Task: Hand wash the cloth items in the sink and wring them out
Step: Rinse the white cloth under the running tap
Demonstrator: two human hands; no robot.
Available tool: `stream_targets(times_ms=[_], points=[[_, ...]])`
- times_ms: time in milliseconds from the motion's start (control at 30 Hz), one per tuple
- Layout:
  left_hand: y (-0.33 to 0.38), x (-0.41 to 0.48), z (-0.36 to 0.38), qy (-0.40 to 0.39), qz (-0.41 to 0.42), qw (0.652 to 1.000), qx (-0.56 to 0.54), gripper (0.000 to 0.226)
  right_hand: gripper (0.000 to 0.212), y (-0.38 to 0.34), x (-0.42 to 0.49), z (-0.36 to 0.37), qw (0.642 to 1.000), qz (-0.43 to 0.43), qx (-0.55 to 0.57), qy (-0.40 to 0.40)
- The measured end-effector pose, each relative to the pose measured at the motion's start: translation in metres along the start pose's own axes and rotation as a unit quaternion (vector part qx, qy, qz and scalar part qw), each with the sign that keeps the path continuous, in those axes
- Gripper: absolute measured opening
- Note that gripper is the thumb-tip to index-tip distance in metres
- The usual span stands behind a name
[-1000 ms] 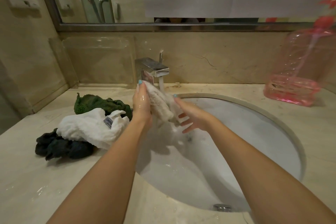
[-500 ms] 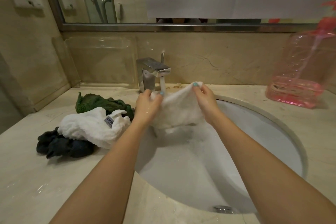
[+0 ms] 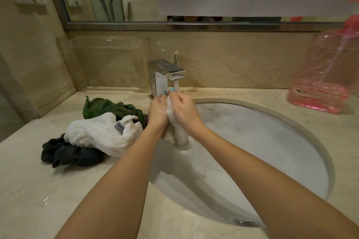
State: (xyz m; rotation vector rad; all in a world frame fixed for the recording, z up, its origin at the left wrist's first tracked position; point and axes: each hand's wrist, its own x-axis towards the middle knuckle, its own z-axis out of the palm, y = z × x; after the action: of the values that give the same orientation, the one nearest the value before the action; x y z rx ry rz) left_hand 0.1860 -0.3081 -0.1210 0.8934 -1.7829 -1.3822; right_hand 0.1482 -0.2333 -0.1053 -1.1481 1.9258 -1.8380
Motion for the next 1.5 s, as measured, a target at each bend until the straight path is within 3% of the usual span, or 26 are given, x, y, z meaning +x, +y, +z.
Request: stream_targets(times_ms=[167,233,300,433,567,667,767,833,933,1000,1100,1167,1233,1300,1367,1433,1500], points=[[0.016,-0.023,0.021,-0.024,0.056,0.998,-0.014,0.028,0.041,0.017,0.024,-0.024,0.984,0.084,-0.079,0.135],[0.016,-0.029,0.027,-0.044,0.088,0.995,0.006,0.028,0.040,0.023,0.026,-0.031,0.980,0.115,-0.068,0.150],[0.012,-0.024,0.027,-0.043,0.082,0.995,0.028,0.028,0.038,0.023,0.019,-0.028,0.983,0.121,-0.044,0.129],[0.003,-0.003,0.008,0.003,-0.021,1.000,0.015,0.027,0.037,0.012,-0.001,-0.005,0.997,0.051,-0.046,0.043],[0.010,-0.002,0.001,-0.001,-0.059,0.994,-0.088,0.024,0.045,0.007,0.003,0.000,0.998,0.019,-0.057,0.029],[0.028,-0.008,0.009,0.000,-0.047,0.986,-0.158,0.023,0.041,0.017,0.013,-0.019,0.994,0.061,-0.053,0.078],[0.026,-0.010,0.014,0.027,-0.022,0.976,-0.213,0.025,0.037,0.025,0.016,-0.038,0.988,0.150,-0.025,0.030],[0.023,-0.011,0.015,0.038,-0.049,0.958,-0.281,0.025,0.049,0.024,0.018,-0.045,0.978,0.207,0.007,-0.026],[0.026,-0.013,0.010,0.023,-0.163,0.871,-0.464,0.043,0.073,0.024,0.009,-0.049,0.935,0.321,0.064,-0.138],[0.028,-0.017,0.009,0.029,-0.193,0.842,-0.503,0.045,0.086,0.030,0.001,-0.048,0.897,0.363,0.157,-0.195],[0.024,-0.019,0.010,0.033,-0.192,0.873,-0.447,0.039,0.086,0.031,0.001,-0.043,0.883,0.359,0.255,-0.160],[0.016,-0.011,0.008,0.075,-0.108,0.950,-0.283,0.028,0.077,0.029,0.009,-0.036,0.894,0.331,0.287,-0.090],[0.010,-0.009,0.008,0.072,-0.023,0.991,-0.113,0.026,0.076,0.023,0.014,-0.030,0.935,0.264,0.236,-0.034],[0.011,-0.015,0.012,0.027,-0.011,0.997,-0.067,0.041,0.076,0.021,0.016,-0.029,0.966,0.204,0.159,0.000],[0.011,-0.019,0.021,-0.006,-0.018,0.999,-0.036,0.055,0.047,0.022,0.017,-0.031,0.977,0.178,0.118,0.019],[0.011,-0.019,0.027,0.012,-0.006,1.000,0.025,0.054,0.027,0.025,0.017,-0.030,0.981,0.159,0.110,0.028],[0.012,-0.018,0.029,0.035,0.010,0.997,0.062,0.048,0.027,0.027,0.017,-0.025,0.983,0.149,0.100,0.044]])
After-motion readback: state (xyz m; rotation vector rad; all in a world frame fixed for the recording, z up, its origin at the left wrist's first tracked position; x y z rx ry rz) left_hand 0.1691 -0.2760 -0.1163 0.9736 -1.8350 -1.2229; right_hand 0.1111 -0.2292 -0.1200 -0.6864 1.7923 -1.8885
